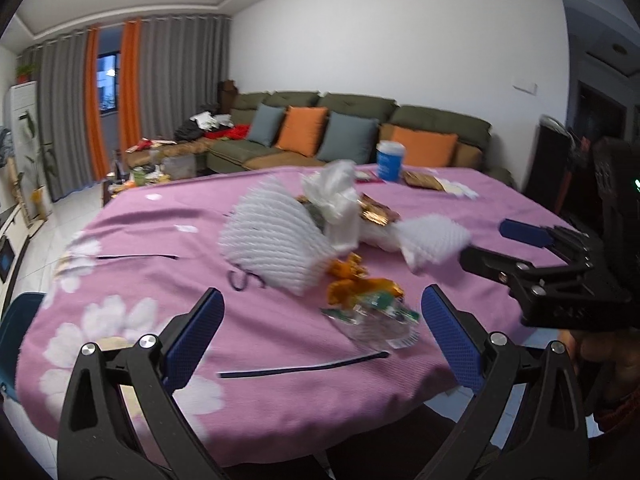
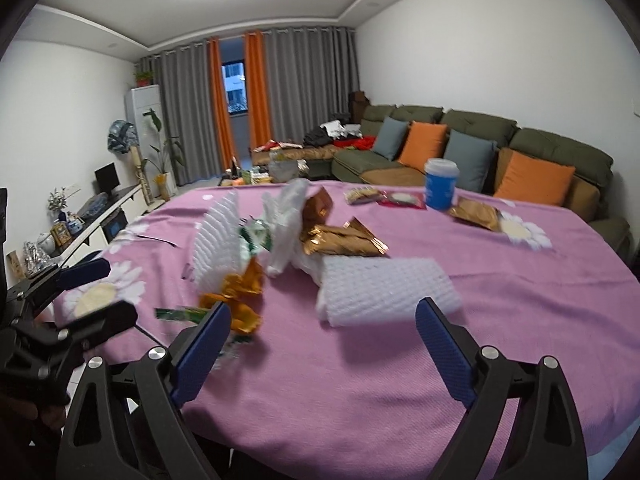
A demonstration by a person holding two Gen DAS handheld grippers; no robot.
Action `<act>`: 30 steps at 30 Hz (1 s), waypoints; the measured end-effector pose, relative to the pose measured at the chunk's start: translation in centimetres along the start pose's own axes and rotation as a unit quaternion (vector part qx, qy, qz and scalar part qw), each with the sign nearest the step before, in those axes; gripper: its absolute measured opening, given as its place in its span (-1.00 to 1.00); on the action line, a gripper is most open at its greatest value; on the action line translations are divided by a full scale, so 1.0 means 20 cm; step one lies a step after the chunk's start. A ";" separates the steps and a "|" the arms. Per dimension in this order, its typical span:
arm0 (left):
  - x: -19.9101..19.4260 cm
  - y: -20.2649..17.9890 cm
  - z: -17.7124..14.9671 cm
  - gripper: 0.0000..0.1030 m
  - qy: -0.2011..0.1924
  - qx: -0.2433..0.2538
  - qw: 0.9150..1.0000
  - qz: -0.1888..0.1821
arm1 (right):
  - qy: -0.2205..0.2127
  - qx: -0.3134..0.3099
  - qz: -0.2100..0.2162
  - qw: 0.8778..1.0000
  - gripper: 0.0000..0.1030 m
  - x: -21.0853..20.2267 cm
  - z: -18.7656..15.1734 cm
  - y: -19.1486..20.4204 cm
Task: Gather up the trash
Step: 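Move both grippers back over the table trash, then grasp the clear plastic wrapper with the left gripper while the right grasps a foam net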
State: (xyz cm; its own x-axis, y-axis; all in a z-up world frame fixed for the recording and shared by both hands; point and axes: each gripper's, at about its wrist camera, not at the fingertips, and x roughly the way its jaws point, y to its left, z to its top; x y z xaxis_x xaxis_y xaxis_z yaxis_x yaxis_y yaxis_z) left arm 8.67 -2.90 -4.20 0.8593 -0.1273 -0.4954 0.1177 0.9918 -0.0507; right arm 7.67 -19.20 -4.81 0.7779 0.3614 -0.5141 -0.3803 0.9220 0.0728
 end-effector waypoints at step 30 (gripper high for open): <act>0.35 -0.14 -0.10 -0.19 0.079 0.023 0.996 -0.043 | 0.074 -0.082 -0.051 0.993 -0.84 0.28 -0.03 0.00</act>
State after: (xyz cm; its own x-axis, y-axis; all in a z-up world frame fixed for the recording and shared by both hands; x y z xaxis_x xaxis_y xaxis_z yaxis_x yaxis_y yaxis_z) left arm 13.32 -6.49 -9.22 0.7569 -0.2050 -0.6205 0.2134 0.9750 -0.0618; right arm 11.71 -17.30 -8.12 0.7394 0.2317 -0.6322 -0.3888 0.9135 -0.1199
